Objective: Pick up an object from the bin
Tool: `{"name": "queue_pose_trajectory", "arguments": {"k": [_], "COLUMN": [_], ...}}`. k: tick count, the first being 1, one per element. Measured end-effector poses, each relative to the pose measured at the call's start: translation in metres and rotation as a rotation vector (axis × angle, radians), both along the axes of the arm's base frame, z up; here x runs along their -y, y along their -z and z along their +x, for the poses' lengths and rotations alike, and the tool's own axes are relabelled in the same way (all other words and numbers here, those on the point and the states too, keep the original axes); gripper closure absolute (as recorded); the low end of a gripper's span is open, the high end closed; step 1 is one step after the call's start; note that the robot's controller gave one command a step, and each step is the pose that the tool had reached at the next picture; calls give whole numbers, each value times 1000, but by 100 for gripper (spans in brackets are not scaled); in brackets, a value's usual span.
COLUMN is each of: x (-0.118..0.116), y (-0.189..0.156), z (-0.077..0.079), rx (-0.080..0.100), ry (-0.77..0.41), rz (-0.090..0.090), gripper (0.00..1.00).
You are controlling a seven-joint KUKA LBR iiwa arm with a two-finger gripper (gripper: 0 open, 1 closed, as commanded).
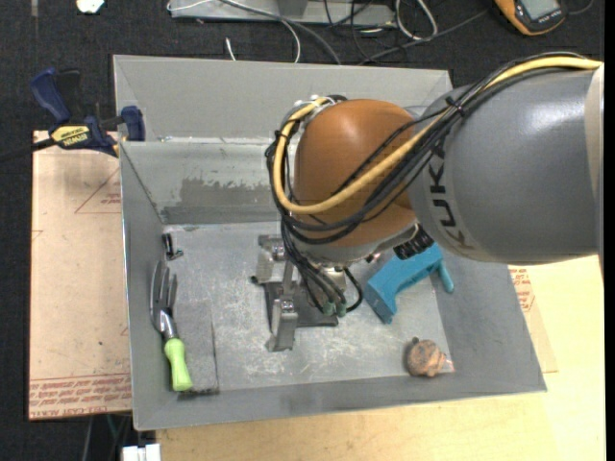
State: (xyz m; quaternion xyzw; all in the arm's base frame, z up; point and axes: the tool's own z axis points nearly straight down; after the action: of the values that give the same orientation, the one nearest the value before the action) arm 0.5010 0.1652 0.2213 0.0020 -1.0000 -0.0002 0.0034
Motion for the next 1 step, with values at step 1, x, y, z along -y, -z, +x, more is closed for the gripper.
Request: {"name": "queue_pose_trajectory", "arguments": {"k": [1], "x": [1], "y": [-3], "z": [2], "rx": [7], "ry": [3], "rz": [1], "gripper": [0]}}
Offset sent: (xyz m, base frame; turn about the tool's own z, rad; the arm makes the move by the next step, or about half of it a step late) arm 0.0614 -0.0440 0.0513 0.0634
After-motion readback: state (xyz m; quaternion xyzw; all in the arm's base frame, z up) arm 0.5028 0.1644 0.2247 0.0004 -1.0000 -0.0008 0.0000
